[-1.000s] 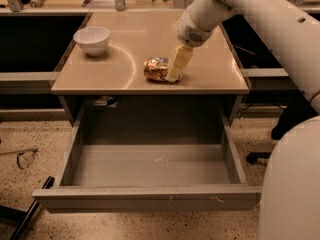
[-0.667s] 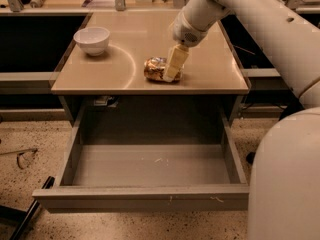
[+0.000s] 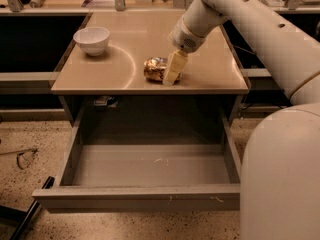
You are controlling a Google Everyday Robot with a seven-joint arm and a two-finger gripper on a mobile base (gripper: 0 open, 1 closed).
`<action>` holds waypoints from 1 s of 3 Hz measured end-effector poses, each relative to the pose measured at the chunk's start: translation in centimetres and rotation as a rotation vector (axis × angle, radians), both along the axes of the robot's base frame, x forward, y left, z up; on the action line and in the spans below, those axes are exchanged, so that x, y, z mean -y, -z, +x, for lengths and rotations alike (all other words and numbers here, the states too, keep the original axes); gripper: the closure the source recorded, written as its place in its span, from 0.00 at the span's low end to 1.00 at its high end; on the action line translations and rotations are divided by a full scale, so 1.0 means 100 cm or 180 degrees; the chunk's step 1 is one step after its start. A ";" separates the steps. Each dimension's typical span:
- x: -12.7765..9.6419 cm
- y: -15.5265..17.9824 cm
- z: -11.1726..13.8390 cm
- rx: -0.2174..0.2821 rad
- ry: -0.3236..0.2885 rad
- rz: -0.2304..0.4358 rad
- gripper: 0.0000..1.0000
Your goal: Place orange can into top drawer
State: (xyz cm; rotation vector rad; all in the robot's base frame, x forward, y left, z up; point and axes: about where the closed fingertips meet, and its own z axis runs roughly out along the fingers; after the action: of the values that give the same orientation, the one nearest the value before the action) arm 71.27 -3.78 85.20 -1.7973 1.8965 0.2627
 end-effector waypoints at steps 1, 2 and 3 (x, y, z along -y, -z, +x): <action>0.004 0.008 0.003 -0.0070 0.0024 0.0119 0.00; 0.004 0.016 0.004 -0.0152 0.0006 0.0182 0.00; 0.004 0.016 0.004 -0.0152 0.0006 0.0183 0.19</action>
Offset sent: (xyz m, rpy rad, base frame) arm 0.0055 -0.0099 -0.0176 0.0814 0.0701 -0.0014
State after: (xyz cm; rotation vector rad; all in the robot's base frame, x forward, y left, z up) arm 71.67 -4.18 83.60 -1.7660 1.9037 0.3590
